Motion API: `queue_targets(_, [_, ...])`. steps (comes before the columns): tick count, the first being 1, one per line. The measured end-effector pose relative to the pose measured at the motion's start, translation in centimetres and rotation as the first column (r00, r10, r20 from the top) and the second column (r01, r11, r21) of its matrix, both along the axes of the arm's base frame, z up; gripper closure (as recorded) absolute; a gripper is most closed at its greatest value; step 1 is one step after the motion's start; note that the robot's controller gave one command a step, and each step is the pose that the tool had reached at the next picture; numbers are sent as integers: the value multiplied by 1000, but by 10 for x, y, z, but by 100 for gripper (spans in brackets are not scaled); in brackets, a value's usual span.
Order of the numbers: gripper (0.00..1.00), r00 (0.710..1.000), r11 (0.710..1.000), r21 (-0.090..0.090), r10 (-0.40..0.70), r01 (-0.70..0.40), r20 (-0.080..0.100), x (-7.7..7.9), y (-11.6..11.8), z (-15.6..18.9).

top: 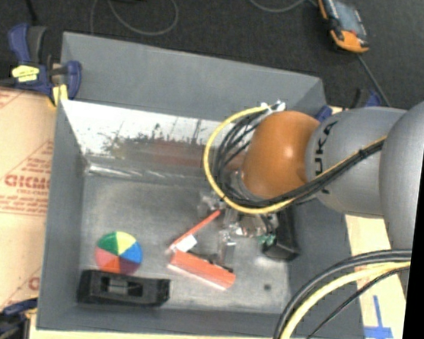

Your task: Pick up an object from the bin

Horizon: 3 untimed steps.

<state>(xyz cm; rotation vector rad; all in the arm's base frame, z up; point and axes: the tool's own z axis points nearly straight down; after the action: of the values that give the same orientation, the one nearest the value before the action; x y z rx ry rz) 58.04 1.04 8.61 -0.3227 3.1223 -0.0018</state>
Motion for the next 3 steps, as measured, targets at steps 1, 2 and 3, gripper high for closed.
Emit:
queue_targets(1, [100,985,985,1,172,-172,2,-1,2,-14])
queue_targets(2, [100,985,985,1,172,-172,2,-1,2,-14])
queue_targets(3, [100,982,982,2,189,-189,0,-3,-1,-12])
